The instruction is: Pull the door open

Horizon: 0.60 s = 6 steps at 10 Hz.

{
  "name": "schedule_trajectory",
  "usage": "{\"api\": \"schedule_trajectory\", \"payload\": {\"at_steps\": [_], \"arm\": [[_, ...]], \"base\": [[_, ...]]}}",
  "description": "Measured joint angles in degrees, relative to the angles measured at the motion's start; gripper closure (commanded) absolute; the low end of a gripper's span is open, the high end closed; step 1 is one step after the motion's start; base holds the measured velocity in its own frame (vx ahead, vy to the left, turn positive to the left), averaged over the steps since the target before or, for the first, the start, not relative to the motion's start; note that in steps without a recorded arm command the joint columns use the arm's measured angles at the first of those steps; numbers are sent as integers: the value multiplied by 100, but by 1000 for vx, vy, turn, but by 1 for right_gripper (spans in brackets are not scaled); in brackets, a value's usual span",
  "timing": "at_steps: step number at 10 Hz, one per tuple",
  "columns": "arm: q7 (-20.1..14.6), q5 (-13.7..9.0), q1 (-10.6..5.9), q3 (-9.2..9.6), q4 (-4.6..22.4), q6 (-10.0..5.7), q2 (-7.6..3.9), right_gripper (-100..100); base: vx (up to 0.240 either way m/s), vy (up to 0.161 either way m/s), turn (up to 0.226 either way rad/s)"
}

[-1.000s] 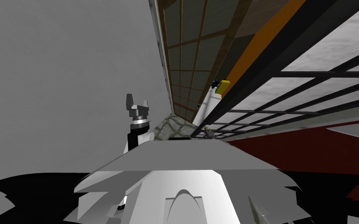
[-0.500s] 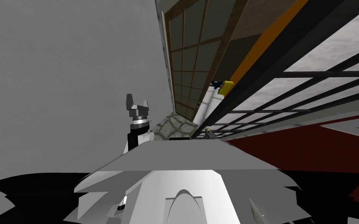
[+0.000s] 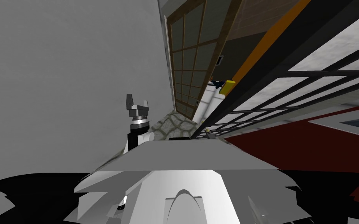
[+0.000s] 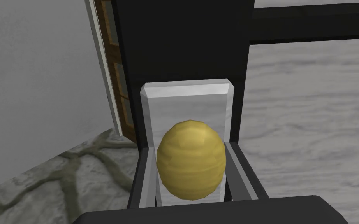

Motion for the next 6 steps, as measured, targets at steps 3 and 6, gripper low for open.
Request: {"api": "schedule_trajectory", "payload": {"at_steps": [3,6], "arm": [[-43,126,75,211,-55,-177,-76,100],[-104,112,16,188,87,-190,-96,100]], "base": [[-145,-91,41],[-194,1,200]]}}
